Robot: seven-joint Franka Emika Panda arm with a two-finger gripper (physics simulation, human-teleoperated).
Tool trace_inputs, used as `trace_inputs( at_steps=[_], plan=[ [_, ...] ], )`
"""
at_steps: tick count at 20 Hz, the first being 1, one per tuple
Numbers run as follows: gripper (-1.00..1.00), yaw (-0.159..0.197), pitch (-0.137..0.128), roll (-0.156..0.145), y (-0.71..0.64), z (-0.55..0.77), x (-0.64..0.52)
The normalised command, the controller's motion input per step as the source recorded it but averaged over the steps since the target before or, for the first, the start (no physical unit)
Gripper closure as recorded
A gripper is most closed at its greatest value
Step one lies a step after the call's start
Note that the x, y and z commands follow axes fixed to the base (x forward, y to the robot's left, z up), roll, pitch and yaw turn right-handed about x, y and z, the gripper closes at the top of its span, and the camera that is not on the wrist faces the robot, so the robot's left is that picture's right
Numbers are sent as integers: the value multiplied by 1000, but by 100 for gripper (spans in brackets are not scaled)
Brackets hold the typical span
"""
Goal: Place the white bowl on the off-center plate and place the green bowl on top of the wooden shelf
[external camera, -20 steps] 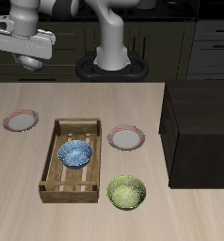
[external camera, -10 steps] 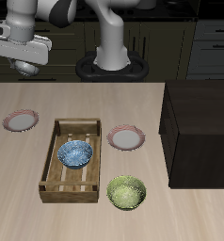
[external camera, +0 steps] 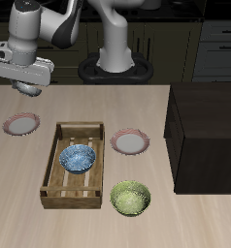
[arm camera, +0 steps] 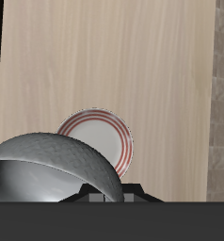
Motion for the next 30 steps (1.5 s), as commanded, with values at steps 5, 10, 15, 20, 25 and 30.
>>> trace_inputs(
  at_steps=[5,10,15,20,25,30],
  plan=[
    [100,-3,26,-26,4,-303,77],
    [100,8,45,-40,-114,-385,31],
    [100,8,24,-23,-96,-214,-24],
    [100,5,7,-44,-135,-177,25],
    [100,11,48,-27,-44,-276,46],
    [100,19,60,-11,49,-299,27]
  ],
)
